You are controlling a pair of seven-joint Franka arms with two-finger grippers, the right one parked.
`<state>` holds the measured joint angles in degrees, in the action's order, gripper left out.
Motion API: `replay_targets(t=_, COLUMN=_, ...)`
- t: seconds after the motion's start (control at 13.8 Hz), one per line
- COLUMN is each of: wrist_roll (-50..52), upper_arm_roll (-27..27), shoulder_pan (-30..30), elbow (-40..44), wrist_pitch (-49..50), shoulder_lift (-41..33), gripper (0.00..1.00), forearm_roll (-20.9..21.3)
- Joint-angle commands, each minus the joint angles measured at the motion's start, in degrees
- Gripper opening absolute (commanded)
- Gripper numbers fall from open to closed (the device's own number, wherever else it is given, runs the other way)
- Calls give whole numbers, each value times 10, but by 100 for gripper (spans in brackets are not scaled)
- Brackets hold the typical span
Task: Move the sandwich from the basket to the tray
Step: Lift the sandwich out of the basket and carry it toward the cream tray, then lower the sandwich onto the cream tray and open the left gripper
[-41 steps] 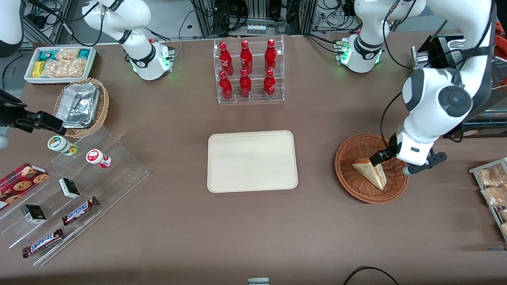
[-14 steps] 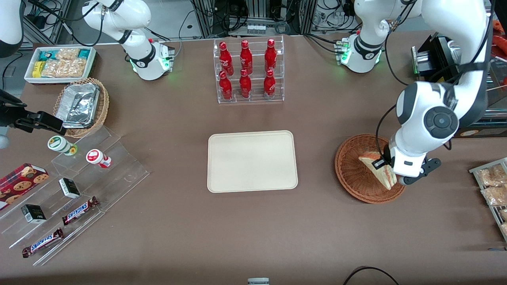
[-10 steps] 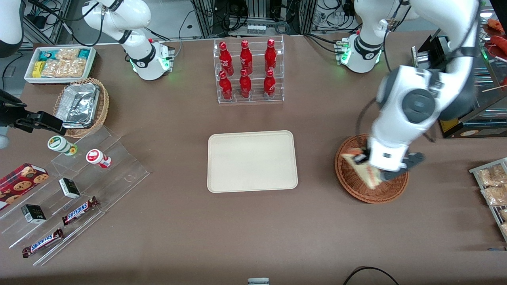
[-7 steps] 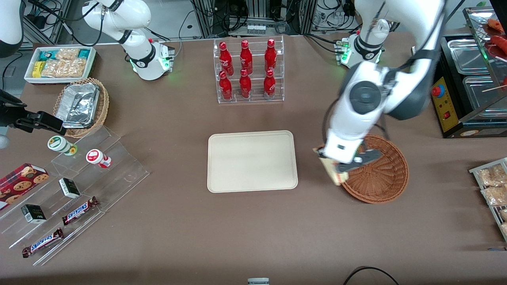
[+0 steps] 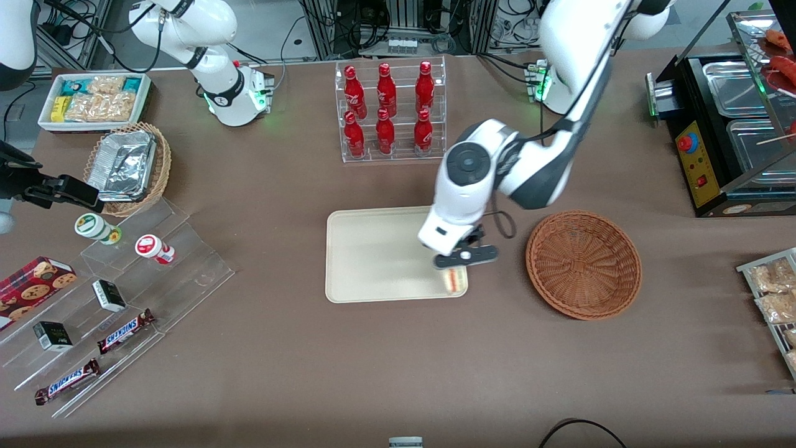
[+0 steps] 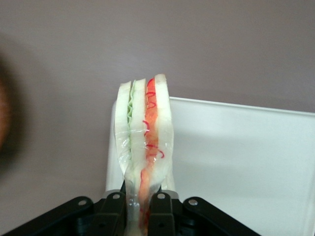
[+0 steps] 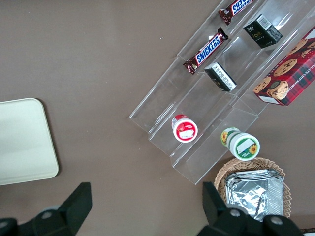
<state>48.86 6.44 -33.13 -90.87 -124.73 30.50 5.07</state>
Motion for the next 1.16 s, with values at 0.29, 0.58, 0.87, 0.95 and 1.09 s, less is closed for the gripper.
replay_targets(t=0.29, wrist_roll=0, upper_arm_roll=-4, shoulder_pan=-61, elbow=25, wrist_pitch=-75, shoulder_lift=69, gripper=0, forearm_roll=5)
replay_targets(t=0.58, wrist_roll=-2, upper_arm_roll=23, shoulder_pan=-63, elbow=24, wrist_pitch=-75, shoulder_lift=88, gripper=0, forearm_roll=34)
replay_targets(t=0.87, wrist_roll=-1, upper_arm_roll=36, shoulder_pan=-63, elbow=25, wrist_pitch=-81, shoulder_lift=107, gripper=1, forearm_roll=35)
replay_targets(t=0.95, wrist_roll=-1, upper_arm_roll=36, shoulder_pan=-63, elbow=25, wrist_pitch=-81, shoulder_lift=108, gripper=41, forearm_roll=35)
replay_targets(t=1.09, wrist_roll=2, upper_arm_roll=36, shoulder_pan=-63, elbow=25, wrist_pitch=-79, shoulder_lift=105, gripper=100, forearm_roll=35)
